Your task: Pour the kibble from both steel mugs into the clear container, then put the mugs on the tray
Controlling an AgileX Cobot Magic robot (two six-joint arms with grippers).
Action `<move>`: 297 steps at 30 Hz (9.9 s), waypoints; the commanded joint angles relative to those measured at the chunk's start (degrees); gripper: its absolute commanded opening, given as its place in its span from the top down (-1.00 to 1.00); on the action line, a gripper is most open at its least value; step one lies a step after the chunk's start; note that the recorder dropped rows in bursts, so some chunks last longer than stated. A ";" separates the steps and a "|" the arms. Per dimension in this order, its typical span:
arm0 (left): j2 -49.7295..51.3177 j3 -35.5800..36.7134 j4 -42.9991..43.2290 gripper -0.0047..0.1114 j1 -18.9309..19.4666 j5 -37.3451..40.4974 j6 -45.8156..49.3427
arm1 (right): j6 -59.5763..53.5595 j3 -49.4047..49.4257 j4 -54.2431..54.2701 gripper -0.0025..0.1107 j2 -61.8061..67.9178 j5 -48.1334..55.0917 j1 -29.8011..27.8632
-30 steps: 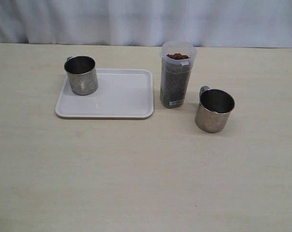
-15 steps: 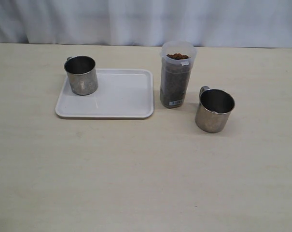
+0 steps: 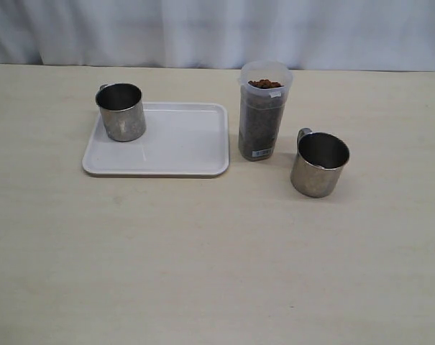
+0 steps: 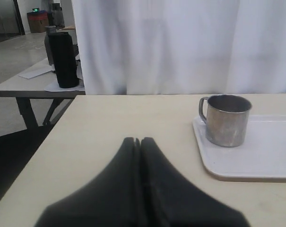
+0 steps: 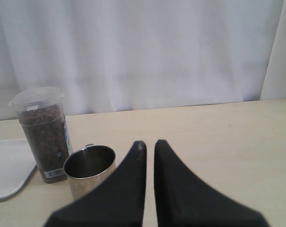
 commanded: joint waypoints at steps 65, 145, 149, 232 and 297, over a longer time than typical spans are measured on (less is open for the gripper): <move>-0.14 0.19 -2.67 0.92 -0.46 -1.35 -1.18 | 18.69 -4.41 -30.98 -0.54 66.42 -51.86 0.02; -0.14 0.19 -2.75 0.92 -0.46 -1.26 -1.18 | 14.87 -68.07 -38.57 0.88 121.09 -43.82 28.58; -0.14 0.19 -2.75 0.92 -0.46 -1.26 -1.18 | 18.03 -73.62 -38.91 0.88 127.31 -43.82 28.58; -0.14 0.19 -2.78 0.92 -0.46 -1.15 -1.18 | 79.48 -19.15 -76.10 0.86 42.31 4.10 41.20; -0.14 0.19 -2.41 0.92 -0.46 -1.48 -1.18 | -3.57 0.15 1.21 0.86 -0.18 -2.50 2.00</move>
